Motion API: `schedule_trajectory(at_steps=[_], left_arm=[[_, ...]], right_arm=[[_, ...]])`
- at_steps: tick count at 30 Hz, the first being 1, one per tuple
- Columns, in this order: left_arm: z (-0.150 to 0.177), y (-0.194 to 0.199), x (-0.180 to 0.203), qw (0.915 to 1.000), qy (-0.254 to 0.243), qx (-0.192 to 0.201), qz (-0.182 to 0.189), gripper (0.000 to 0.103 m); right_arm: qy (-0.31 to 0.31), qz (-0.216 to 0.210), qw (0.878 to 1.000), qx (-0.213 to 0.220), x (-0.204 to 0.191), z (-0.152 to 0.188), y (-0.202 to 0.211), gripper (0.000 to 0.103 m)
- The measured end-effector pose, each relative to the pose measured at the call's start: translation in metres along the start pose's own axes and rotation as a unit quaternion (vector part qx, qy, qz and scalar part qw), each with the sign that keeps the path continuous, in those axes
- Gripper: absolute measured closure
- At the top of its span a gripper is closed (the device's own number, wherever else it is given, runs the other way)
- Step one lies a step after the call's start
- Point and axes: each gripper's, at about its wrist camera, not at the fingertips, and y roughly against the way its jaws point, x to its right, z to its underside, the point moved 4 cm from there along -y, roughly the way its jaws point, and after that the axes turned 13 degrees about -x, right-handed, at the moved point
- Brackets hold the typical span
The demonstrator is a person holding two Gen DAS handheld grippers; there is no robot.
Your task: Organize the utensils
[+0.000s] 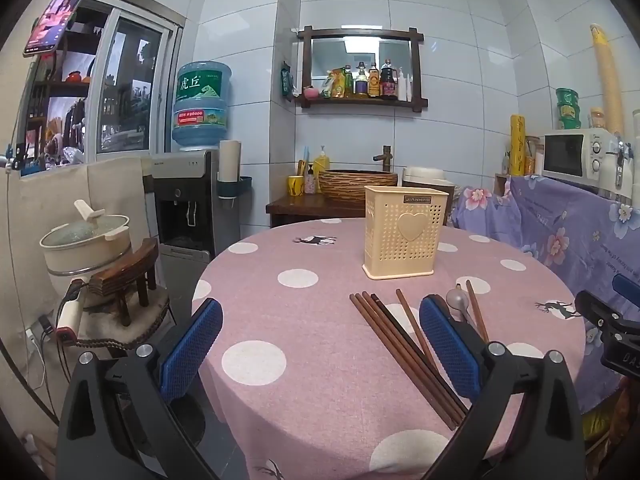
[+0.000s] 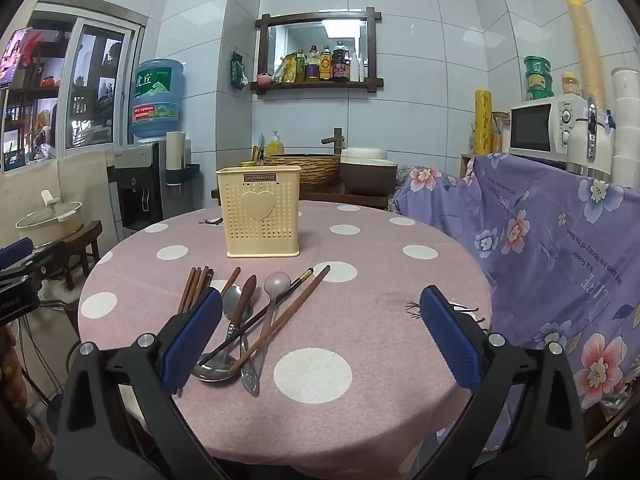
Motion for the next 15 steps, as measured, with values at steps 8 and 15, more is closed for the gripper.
schedule_trajectory(at_steps=[8,15], left_arm=[[-0.001,0.0009,0.0024,1.0,0.001,0.001,-0.001,0.005],[-0.0002,0.0014,0.001,1.0,0.0,0.001,-0.001,0.005]], right_arm=[[0.0,0.0,1.0,0.003,-0.0006,0.0002,0.0008,0.005],[-0.001,-0.002,1.0,0.002,-0.0006,-0.0008,0.0011,0.005]])
